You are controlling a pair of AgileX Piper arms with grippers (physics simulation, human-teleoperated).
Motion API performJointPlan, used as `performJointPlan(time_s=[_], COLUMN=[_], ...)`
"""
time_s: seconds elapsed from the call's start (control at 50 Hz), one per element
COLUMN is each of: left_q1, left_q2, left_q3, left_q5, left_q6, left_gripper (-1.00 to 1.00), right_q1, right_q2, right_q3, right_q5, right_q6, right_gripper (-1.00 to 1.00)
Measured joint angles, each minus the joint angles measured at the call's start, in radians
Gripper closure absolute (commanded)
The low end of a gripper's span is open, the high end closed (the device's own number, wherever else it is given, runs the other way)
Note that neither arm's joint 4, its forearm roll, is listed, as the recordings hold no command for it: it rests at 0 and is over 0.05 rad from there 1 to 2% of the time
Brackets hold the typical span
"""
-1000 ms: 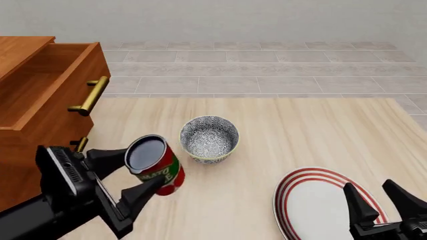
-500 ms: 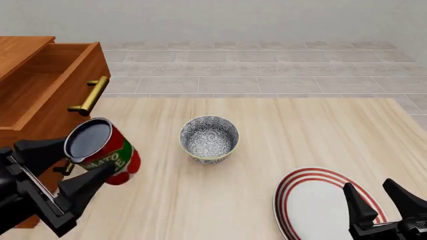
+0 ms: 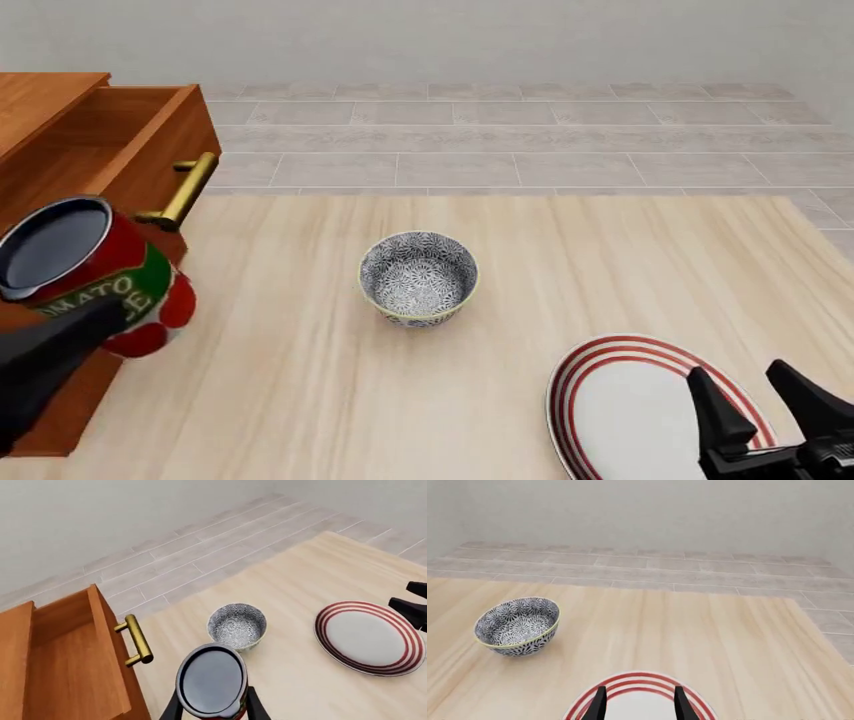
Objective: Put the ketchup in the top drawer of the cabinet.
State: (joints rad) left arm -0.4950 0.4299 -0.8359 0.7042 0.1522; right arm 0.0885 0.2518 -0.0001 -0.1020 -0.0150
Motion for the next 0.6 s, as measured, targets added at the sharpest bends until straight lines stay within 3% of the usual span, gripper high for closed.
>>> performJointPlan(time_s=[0.6], left_q1=[0.199], left_q2=[0.042], left_q3=[-0.196], left_q5=[0.187], left_q6=[0.104], left_gripper=[1.0], right_q1=[-0.002], right_q2=[-0.002], right_q3=[0.0], right_q5=[0.007], right_q6=[0.006], right_gripper=[-1.0])
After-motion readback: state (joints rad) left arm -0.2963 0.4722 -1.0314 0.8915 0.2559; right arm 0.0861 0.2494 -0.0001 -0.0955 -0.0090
